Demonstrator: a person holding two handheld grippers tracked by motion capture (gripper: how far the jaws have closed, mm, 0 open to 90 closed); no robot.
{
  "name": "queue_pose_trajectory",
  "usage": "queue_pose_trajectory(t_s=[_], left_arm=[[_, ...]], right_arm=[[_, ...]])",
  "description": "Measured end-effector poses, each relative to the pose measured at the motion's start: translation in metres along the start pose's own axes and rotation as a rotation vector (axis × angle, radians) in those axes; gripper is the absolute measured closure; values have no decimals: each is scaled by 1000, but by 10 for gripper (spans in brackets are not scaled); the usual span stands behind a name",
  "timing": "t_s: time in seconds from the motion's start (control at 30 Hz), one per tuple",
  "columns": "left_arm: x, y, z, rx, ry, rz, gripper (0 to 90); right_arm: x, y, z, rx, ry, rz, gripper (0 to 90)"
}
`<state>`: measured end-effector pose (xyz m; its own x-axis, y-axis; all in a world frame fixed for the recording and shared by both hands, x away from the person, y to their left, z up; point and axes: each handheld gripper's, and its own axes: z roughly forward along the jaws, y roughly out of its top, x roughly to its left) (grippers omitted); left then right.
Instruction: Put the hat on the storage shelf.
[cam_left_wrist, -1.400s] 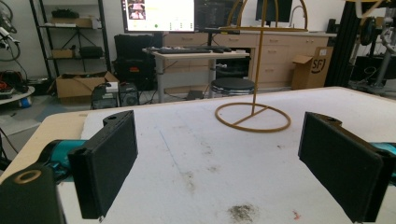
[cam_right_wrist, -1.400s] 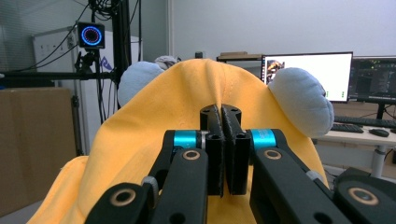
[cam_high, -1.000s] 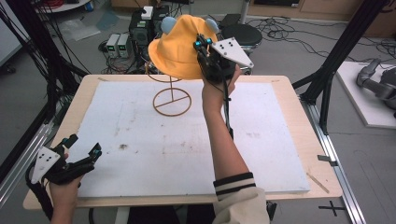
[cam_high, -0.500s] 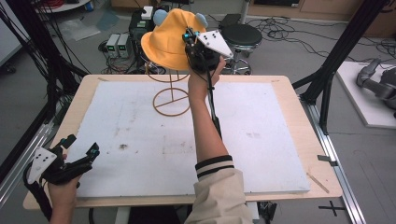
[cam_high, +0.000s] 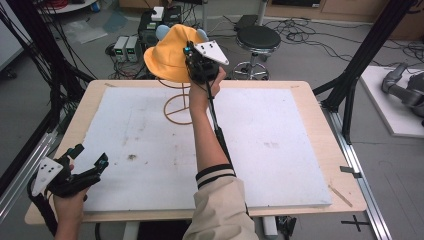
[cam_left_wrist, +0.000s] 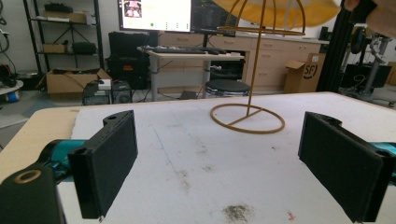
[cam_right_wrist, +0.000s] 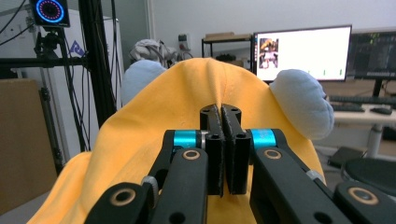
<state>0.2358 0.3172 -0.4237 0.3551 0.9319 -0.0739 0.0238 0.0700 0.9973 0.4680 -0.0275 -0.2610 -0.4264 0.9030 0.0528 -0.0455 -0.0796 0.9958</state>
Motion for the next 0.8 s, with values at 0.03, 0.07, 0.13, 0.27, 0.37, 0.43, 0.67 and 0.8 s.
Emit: queue_pose_trajectory(t_s=[0.03,0.07,0.13,0.27,0.37,0.43,0.67,0.8], left_arm=[[0,0,0,0,0,0,122],[0,0,0,-1,2,2,122],[1,0,-1,0,2,1,122],[1,0,-1,-1,2,-1,122],[1,0,-1,-1,2,-1,122],[0,0,0,0,0,-3,122],[-2,0,0,4,-4,5,122],[-2,0,0,6,-4,8,122]], right_arm=[[0,-3,1,6,0,6,892],[0,-6,1,12,-1,10,891],[-1,-14,3,39,-9,9,891],[-1,-26,2,64,-18,14,891],[2,-30,2,71,-2,-10,890],[4,-31,1,74,1,-34,889],[-1,-28,-1,93,29,-25,755],[0,-24,-9,60,24,-67,554]])
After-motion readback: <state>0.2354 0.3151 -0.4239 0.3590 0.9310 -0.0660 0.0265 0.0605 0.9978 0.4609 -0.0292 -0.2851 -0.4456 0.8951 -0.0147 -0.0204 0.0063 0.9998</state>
